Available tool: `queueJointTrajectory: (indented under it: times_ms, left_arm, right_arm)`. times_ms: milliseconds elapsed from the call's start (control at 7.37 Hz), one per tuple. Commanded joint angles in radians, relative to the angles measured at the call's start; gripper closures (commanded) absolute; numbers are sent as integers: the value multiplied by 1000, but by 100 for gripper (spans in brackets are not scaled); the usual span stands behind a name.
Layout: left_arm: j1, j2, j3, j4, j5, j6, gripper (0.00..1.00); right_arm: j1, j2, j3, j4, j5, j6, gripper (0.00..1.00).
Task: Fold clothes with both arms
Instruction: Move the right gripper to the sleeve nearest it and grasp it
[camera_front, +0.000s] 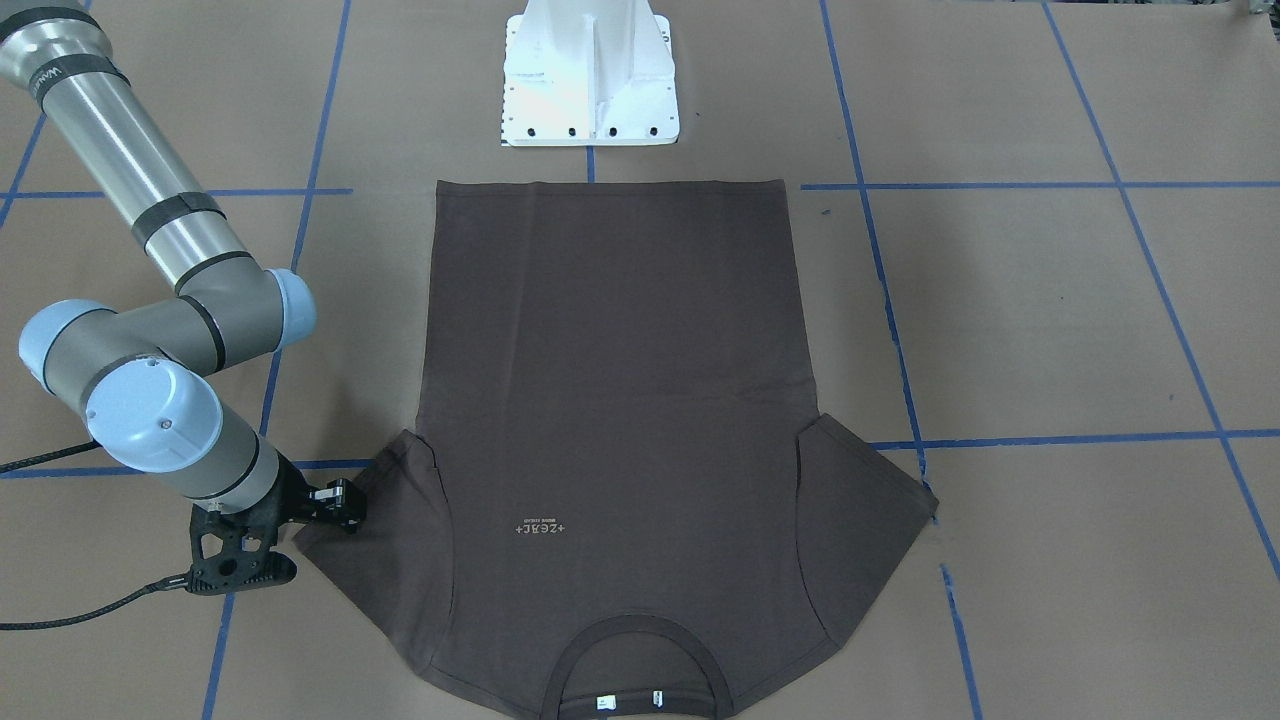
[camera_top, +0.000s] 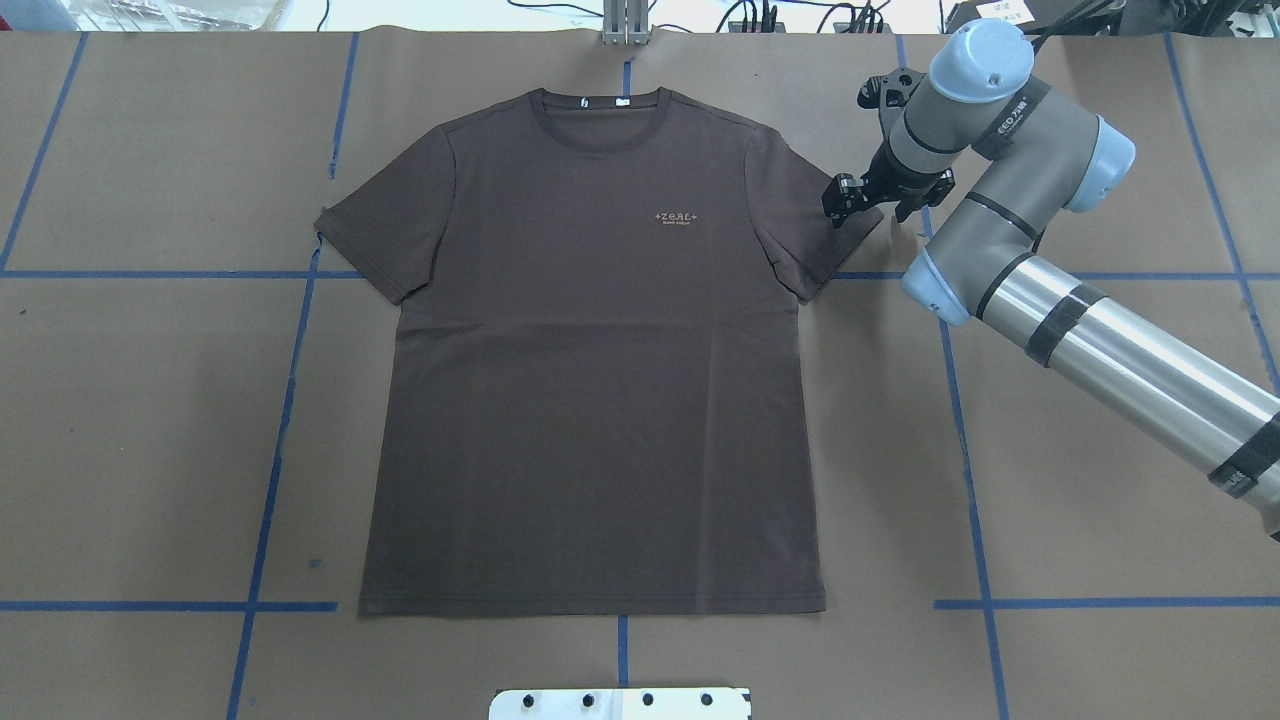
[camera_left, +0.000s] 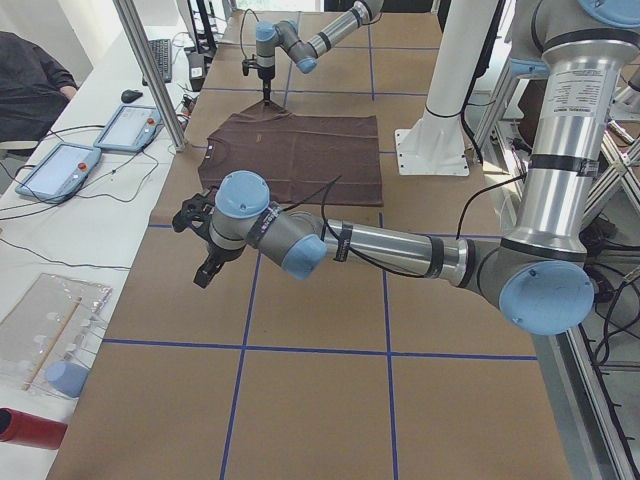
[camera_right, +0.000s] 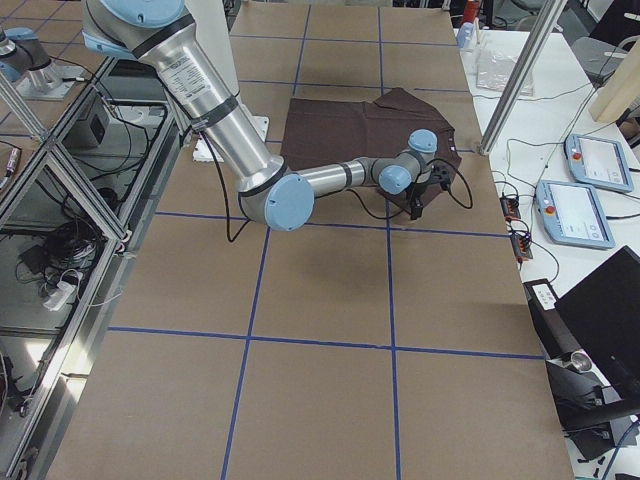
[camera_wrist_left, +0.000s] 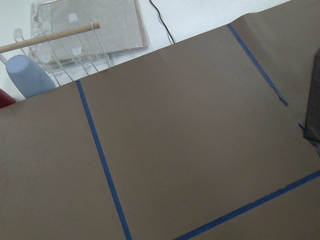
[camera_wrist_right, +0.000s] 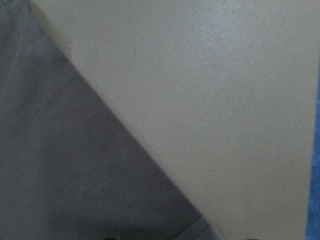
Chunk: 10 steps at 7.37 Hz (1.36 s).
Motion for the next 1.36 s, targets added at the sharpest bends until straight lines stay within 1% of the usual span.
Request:
queueJointTrajectory:
  times_ms: [0, 136, 272, 543, 950, 1222]
  left_arm:
    - [0, -1, 1, 0, 0, 0, 0]
    - [0, -5, 3, 0, 0, 0, 0]
    - [0, -7, 4, 0, 0, 0, 0]
    - [0, -8, 6, 0, 1, 0, 0]
    - [0, -16, 15, 2, 2, 0, 0]
    - [0, -31, 35, 0, 2, 0, 0]
  right_arm:
    - [-1, 0, -3, 0, 3, 1, 55]
    - [1, 5, -3, 0, 3, 0, 75]
    - [4, 13, -3, -2, 3, -7, 87]
    - [8, 22, -1, -3, 4, -25, 100]
    - [8, 61, 8, -2, 3, -25, 100]
    - [5, 161, 7, 0, 3, -25, 100]
